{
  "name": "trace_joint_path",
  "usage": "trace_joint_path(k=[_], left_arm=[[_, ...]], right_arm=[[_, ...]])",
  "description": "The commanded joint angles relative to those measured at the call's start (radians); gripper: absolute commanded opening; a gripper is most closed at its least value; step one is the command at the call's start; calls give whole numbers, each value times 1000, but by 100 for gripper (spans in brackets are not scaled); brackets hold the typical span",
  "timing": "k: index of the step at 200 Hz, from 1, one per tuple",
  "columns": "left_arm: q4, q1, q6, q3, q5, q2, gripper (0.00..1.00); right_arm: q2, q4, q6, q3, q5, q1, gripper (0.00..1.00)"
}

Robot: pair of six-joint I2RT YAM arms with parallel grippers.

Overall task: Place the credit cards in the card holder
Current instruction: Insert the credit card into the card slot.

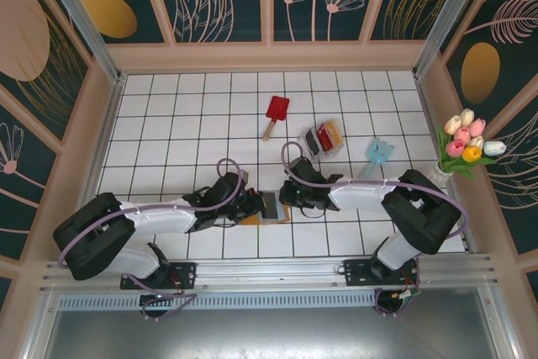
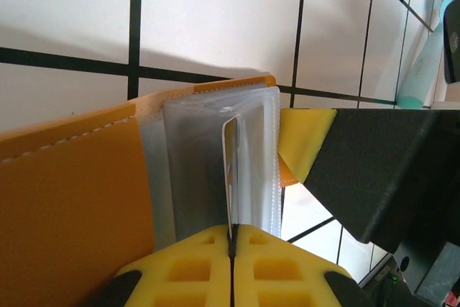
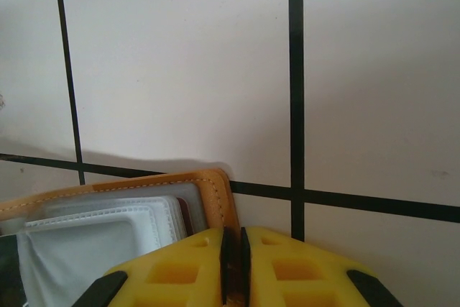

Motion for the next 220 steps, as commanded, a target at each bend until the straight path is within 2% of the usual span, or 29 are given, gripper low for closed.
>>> trace_joint_path(k=[1,48,61,91,120,149,172,194,220], left_arm=[[-17,-8,25,7,20,32,16],[31,-11,47,84,75,126,19],[45,-15,46,100,84,140,24],[18,-31,61,127,94,166,29],[-88,-30,73,110,6,80,36],[-214,-30,113,104,-79,-66,53],[-318,-30,118,95,-137,-151,57],[-443,-30,99,77,-243,-229,61],[-468,-23,57,19,-283,-286,67]], right_arm=[[27,-42,13,-21,-24,25,16],[15,-13,27,-38,-54,26,16],[6,-8,33,-45,-54,26,16],[-22,-19,44,-44,-31,25,17],[-59,-63,34,-23,10,22,19],[-105,-122,18,4,65,13,24],[-140,-161,7,11,89,7,27],[-165,-169,-2,7,86,6,30],[-163,-166,-10,3,61,6,32]])
